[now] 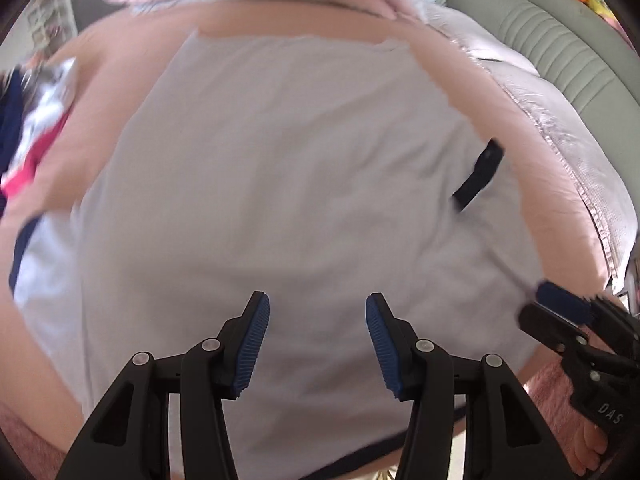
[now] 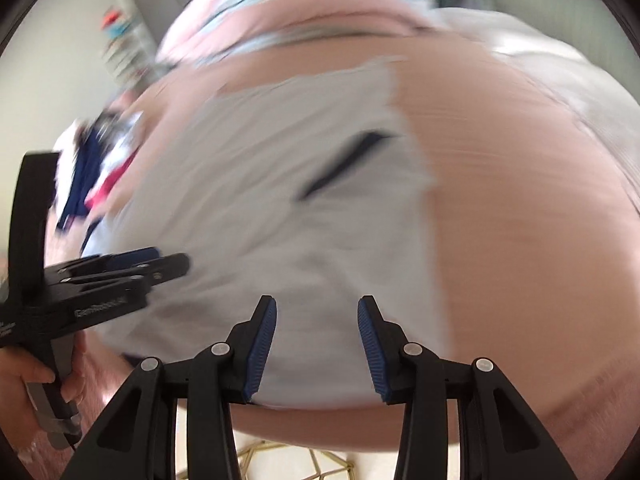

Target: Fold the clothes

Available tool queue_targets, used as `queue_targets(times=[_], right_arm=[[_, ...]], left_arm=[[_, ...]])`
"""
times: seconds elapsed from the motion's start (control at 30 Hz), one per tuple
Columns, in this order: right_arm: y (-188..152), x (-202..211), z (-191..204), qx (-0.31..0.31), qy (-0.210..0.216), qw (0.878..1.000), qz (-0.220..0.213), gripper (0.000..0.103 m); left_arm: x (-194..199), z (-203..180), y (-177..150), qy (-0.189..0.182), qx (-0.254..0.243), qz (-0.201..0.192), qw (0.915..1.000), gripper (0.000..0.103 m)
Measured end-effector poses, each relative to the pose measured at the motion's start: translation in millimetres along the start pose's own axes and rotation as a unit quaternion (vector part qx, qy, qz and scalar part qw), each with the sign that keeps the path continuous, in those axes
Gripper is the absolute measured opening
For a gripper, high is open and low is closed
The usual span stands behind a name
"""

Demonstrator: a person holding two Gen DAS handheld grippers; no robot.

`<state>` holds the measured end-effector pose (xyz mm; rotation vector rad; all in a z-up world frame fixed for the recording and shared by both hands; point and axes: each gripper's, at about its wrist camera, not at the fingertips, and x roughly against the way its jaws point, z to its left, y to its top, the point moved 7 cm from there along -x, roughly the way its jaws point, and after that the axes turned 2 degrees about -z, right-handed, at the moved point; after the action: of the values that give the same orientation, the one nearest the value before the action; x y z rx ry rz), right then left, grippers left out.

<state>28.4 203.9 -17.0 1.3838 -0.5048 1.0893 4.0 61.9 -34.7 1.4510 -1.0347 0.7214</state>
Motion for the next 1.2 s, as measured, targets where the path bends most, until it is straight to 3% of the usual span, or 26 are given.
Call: queue_targets(times=[0.07, 0.13, 0.27, 0.37, 0.47, 0.57, 0.6, 0.7, 0.83, 0.93, 1.03, 1.2], right_arm=[[-14.6, -16.9, 15.5, 0.036, -0.002, 0.999, 0.013, 0.041], [-30.7, -44.5, 11.4, 0.049, -0.036, 0.997, 0.046, 0.041], [-55.6, -37.2, -0.4, 0.031, -0.038, 0.998, 0.041, 0.041], [-62.0, -29.8, -0.7, 0.033, -0.052, 0.997, 0.046, 0.041], [-62.5, -24.0, -0.1, 0.023, -0.057, 0.997, 0.047, 0.041], [-53.1, -15.1, 6.8, -0.007, 0.000, 0.999, 0.038, 0.041], [-46.3, -14.1, 11.5, -0.015, 0.031, 0.999, 0.039, 0.041], [-11.2, -16.3, 34.0, -0.005, 0.068, 0.997, 0.041, 0.041], [44.1, -28.9, 73.1, 0.056, 0.035, 0.997, 0.032, 0.041], [51.6, -35.3, 92.5, 0.087, 0.013, 0.996, 0.023, 0.041], [40.9, -49.9, 103.1, 0.087, 0.026, 0.995, 0.039, 0.041], [14.8, -74.7, 113.8, 0.081, 0.025, 0.994, 0.070, 0.041]], left_arm=[[2.0, 2.3, -17.4, 0.005, -0.010, -0.007, 0.9999, 0.047], [2.1, 2.5, -32.1, 0.009, -0.020, -0.017, 0.9996, 0.047], [5.2, 0.4, -43.5, 0.015, -0.039, -0.026, 0.9988, 0.048], [8.7, 3.6, -49.8, 0.000, -0.032, -0.021, 0.9993, 0.049], [15.2, 7.9, -55.9, -0.024, -0.023, -0.013, 0.9993, 0.049], [40.5, 28.7, -40.2, -0.130, 0.063, -0.025, 0.9892, 0.049], [51.9, 46.0, -29.7, -0.133, 0.098, -0.045, 0.9853, 0.049], [72.6, 107.5, -10.3, -0.049, 0.164, -0.097, 0.9804, 0.049], [74.1, 172.4, -11.9, 0.025, 0.243, -0.105, 0.9639, 0.049], [66.5, 199.8, -20.2, 0.061, 0.280, -0.101, 0.9527, 0.048], [63.3, 223.8, -32.9, 0.067, 0.307, -0.103, 0.9438, 0.048], [53.2, 220.5, -37.5, 0.022, 0.312, -0.116, 0.9428, 0.048]])
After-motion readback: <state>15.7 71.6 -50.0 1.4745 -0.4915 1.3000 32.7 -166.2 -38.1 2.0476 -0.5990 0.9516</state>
